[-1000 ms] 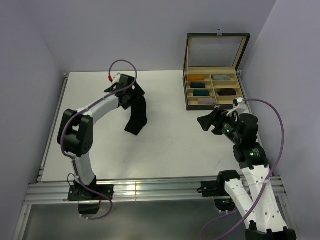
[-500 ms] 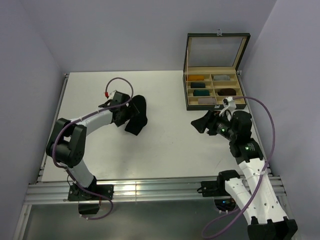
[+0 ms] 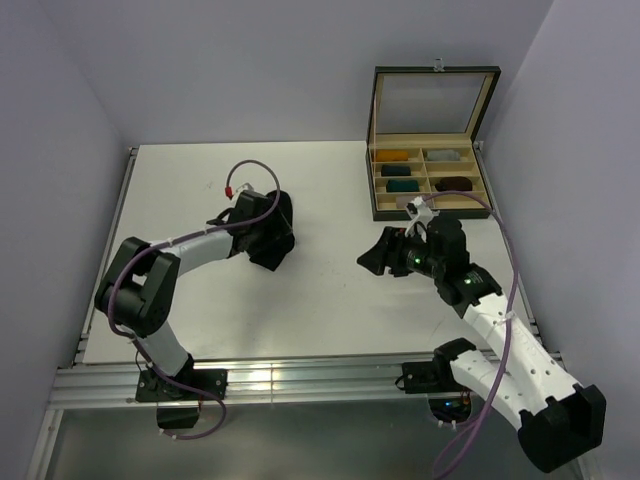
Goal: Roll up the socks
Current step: Move the sock to the center of the board.
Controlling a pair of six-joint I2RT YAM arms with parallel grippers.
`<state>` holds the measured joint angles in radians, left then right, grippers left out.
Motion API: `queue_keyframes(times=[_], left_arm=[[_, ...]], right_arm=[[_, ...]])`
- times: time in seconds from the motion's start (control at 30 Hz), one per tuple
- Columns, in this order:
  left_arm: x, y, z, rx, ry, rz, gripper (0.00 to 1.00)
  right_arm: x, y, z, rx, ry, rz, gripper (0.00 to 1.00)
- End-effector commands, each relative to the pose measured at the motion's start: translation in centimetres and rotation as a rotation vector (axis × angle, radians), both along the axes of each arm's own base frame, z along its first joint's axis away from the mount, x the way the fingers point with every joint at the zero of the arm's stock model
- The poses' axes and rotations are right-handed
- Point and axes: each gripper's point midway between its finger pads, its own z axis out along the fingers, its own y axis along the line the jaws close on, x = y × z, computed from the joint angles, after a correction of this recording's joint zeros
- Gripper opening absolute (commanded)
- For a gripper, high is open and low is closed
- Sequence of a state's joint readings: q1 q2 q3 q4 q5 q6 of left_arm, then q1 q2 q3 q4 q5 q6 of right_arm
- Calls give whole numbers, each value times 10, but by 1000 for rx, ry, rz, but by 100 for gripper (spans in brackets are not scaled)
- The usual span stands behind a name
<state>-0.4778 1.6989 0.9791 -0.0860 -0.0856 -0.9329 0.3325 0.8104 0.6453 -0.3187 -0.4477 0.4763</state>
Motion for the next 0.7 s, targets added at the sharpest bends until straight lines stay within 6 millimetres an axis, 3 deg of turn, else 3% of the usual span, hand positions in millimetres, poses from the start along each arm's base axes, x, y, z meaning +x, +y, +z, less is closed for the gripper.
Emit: queue_keyframes(times=[0.0,0.3,0.5,0.57,0.67], left_arm=[[-12,-16,-4,-40,0,-36,93],[-81,-27,-41,-68,144,-84,93],[-110,-43,-18,-126,143,-163,93],[-111,-42,-7,-117,140,-174,93],[-103,-29,26,-68,83,-141,95]], right_arm=[[13,8,6,-1,-48,-16,74],[9,36,-8,-48,-53,52,72],[6,55,-11,-114,-98,120,71],[8,61,-4,-127,-124,139,70],[10,74,2,-178,-181,183,70]])
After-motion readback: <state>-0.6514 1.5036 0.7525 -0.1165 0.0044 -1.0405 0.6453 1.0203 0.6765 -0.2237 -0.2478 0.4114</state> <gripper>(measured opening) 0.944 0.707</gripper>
